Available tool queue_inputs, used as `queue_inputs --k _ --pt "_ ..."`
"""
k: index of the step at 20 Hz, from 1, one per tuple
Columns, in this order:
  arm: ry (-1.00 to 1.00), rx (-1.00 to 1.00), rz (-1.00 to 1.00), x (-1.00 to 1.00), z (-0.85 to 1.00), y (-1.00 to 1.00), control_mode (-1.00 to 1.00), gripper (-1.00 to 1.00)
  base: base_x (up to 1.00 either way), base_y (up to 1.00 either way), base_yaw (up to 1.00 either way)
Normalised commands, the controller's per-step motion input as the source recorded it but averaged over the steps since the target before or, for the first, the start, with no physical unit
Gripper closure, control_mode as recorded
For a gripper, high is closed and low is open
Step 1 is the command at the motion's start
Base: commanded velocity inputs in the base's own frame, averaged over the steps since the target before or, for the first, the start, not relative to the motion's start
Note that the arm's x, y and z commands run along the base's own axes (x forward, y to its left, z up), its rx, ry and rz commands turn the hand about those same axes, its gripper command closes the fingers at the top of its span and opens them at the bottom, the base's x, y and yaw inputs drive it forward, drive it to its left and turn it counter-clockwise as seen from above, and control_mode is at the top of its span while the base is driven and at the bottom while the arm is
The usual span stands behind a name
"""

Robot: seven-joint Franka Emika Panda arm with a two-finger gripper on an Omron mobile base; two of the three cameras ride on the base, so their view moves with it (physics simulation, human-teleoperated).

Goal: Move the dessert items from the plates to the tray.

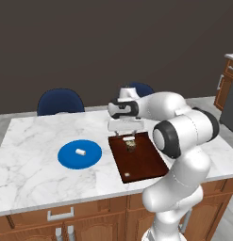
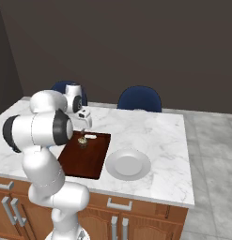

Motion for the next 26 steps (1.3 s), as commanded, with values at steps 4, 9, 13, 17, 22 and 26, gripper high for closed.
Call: queue_inputs --k 4,9,13,17,22,26 --pt "-0.12 0.0 0.01 -0.13 0.33 0.34 -1.0 -1.0 0.0 0.0 0.0" --pt "-0.09 0.0 0.09 -0.1 0.24 0.36 -1.0 -1.0 0.0 0.0 0.0" --pt "-0.02 0.0 0.15 -0.12 0.06 0.46 -1.0 -1.0 0.0 0.0 0.0" --pt "0.0 0.0 0.2 -0.03 0.0 0.58 -1.0 -1.0 0.0 0.0 0.0" --pt "0.0 0.02 0.28 0.0 0.0 0.6 -1.0 -1.0 0.0 0.0 0.0" --pt "0.0 0.02 0.28 0.0 0.0 0.48 -1.0 -1.0 0.0 0.0 0.0"
